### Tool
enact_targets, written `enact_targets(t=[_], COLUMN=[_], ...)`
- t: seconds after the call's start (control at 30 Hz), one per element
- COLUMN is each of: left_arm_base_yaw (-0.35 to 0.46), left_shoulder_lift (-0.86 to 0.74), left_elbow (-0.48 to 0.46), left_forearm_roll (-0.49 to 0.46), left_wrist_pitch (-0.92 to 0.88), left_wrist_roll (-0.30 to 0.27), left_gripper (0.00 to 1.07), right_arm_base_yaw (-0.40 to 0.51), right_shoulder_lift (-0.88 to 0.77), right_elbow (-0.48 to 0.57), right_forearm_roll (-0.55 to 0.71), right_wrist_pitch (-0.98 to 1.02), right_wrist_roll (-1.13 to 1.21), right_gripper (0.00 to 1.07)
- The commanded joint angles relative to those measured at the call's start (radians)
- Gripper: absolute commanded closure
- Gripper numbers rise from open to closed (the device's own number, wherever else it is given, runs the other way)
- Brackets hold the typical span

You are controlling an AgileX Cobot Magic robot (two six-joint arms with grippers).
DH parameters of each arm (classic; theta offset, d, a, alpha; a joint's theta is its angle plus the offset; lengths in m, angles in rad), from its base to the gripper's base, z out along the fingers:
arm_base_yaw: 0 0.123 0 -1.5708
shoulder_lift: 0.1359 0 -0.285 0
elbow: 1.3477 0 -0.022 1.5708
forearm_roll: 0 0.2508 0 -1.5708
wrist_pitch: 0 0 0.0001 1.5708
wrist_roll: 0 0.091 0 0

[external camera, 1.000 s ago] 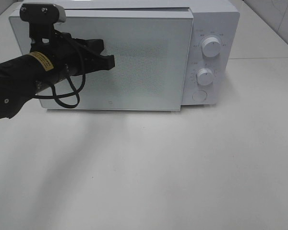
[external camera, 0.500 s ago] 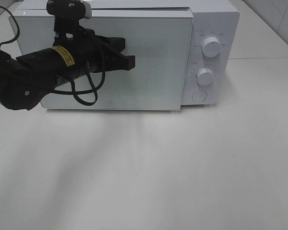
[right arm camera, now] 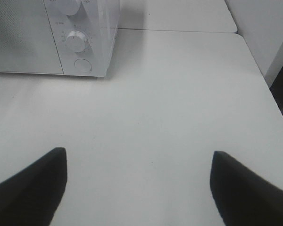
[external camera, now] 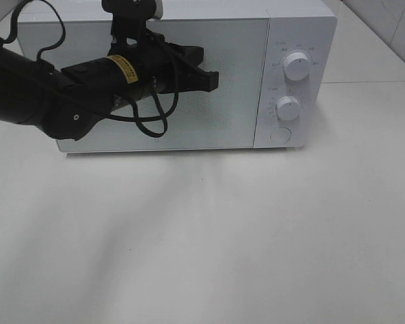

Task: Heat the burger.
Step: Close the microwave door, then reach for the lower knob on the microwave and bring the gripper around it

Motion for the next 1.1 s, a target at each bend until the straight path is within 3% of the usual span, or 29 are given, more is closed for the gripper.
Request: enact_targets(t=[0.03, 0.4, 0.83, 0.87, 0.9, 0.93, 0.97, 1.0, 1.03, 1.07, 1.1], left_arm_base_yaw=[0.012, -0.074, -0.225, -0.24, -0.244, -0.244, -0.253, -0.253, -0.253, -0.253, -0.253], left_shoulder_lift=[0.017, 0.024, -0.004, -0.016, -0.022, -0.022, -0.038, -0.044, -0.044, -0.062, -0.07], left_elbow=[-0.05, -0.065, -0.065, -0.065, -0.065, -0.065, -0.065, -0.065, -0.065, -0.065, -0.065], left_forearm_roll=[-0.113, -0.117, -0.117, -0.117, -0.117, -0.117, -0.117, -0.117, -0.117, -0.122, -0.122], left_wrist_pitch=[0.006, 0.049, 0.249, 0.297, 0.327, 0.327, 0.395, 0.423, 0.423, 0.492, 0.534], left_wrist_roll=[0.006, 0.028, 0.025, 0.018, 0.018, 0.018, 0.018, 0.018, 0.018, 0.003, -0.009], left_gripper=[1.07, 1.07, 1.07, 1.03, 0.87, 0.87, 0.62, 0.5, 0.5, 0.22, 0.1], right_arm_base_yaw=[-0.006, -0.006, -0.006, -0.006, -0.006, -0.006, -0.006, -0.006, -0.006, -0.006, -0.006], right_shoulder_lift=[-0.034, -0.034, -0.034, -0.034, -0.034, -0.034, -0.034, -0.034, -0.034, -0.034, -0.034], right_elbow=[0.001, 0.001, 0.001, 0.001, 0.001, 0.001, 0.001, 0.001, 0.001, 0.001, 0.001], right_forearm_roll=[-0.003, -0.003, -0.003, -0.003, -0.003, -0.003, -0.003, -0.003, -0.003, -0.003, -0.003], right_wrist_pitch=[-0.012, -0.012, -0.012, -0.012, -0.012, -0.012, -0.012, -0.012, -0.012, -0.012, -0.012], right_wrist_roll=[0.005, 0.005, 0.005, 0.005, 0.005, 0.005, 0.005, 0.005, 0.005, 0.005, 0.005], right_gripper=[0.32, 0.32, 0.32, 0.32, 0.32, 0.32, 0.32, 0.32, 0.32, 0.32, 0.32])
